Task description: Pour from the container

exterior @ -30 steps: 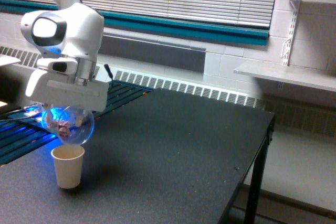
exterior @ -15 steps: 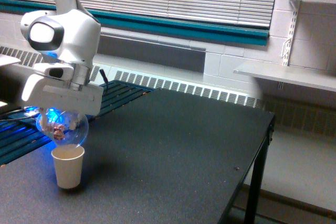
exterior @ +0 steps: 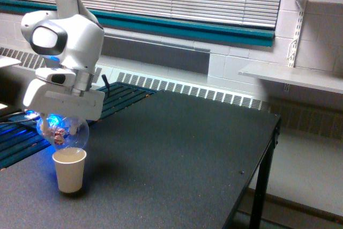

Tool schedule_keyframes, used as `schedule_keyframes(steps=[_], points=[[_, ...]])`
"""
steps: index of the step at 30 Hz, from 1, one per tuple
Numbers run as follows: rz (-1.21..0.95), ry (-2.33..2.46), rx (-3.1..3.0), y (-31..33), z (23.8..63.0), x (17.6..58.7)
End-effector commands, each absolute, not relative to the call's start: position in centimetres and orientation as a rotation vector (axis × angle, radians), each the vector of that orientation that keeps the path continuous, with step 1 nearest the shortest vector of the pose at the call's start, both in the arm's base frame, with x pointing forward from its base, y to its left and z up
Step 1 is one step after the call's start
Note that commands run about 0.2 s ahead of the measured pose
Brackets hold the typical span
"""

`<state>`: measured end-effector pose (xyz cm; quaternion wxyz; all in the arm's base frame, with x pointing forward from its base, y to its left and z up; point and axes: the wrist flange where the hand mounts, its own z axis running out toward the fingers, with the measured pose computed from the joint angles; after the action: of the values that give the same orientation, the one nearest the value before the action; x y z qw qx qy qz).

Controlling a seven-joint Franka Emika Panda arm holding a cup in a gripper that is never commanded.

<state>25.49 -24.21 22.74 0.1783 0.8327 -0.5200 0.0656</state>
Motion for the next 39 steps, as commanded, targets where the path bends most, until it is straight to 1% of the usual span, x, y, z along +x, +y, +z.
schedule_keyframes(steps=[1, 8, 18, 28, 39], points=[[0.175, -1.448, 2.331, -24.4, 22.9, 25.8], [0.164, -1.421, 2.310, -25.0, 23.5, 26.1], [0.154, -1.353, 2.323, -24.3, 24.1, 27.3], [0.104, -1.263, 2.352, -22.9, 23.5, 28.3], [0.109, -1.262, 2.328, -23.7, 24.1, 27.9]])
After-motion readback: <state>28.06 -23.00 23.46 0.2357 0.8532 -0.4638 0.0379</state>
